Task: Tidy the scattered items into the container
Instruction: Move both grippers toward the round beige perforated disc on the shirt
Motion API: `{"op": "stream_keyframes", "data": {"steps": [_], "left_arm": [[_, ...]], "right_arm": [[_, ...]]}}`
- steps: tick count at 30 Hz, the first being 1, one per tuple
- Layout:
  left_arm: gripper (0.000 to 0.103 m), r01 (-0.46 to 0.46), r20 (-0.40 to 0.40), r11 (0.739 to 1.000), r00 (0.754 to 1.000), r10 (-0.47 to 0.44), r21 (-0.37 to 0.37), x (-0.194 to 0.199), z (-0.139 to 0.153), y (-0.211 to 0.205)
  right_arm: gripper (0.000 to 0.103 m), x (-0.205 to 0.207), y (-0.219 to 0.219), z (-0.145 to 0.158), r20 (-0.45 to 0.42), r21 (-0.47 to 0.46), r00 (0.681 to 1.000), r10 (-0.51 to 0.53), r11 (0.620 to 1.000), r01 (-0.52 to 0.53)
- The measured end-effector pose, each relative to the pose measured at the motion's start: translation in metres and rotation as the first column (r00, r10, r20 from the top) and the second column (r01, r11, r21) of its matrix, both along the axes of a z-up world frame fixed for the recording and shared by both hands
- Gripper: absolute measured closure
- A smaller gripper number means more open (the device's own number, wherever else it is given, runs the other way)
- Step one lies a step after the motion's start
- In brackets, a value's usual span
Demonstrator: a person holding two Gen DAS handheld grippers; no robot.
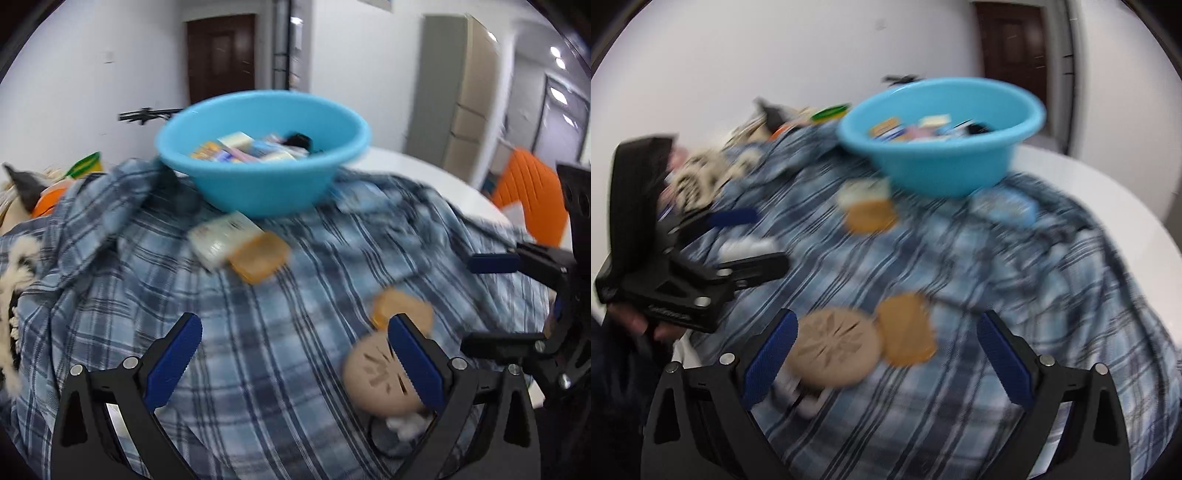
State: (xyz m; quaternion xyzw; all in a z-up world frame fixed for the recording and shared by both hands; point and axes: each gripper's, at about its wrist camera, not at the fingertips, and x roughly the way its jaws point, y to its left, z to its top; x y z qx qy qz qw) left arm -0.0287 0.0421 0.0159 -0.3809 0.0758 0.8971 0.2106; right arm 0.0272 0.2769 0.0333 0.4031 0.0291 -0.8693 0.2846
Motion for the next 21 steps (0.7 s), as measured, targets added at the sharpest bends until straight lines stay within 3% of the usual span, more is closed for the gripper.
{"op": "stream_keyframes", "data": {"steps": [8, 14, 18, 21], "left_arm": [[0.001, 0.121, 0.087, 0.992, 0.989, -0.119, -0.027, 0.012, -0.018, 0.024], [0.001, 0.165, 0.186, 0.986, 0.969, -0.162, 0.001, -0.002, -0.026, 0.037], [0.002, 0.203, 0.258, 0.979, 0.946, -0.197, 0.006, -0.010, -0.035, 0.045], [0.009, 0.210, 0.351, 0.976, 0.912, -0.215, 0.050, -0.019, -0.044, 0.045]], "right_arm": [[0.023, 0.017, -0.014, -0.029, 0.097, 0.003, 0.989, 0.112, 0.994, -0.113], [0.024, 0.010, -0.020, -0.039, 0.120, -0.033, 0.984, 0.129, 0.991, -0.126], [0.025, 0.007, -0.026, -0.046, 0.114, -0.034, 0.984, 0.138, 0.990, -0.135], [0.030, 0.005, -0.025, -0.048, 0.089, -0.051, 0.987, 0.130, 0.991, -0.126]]}}
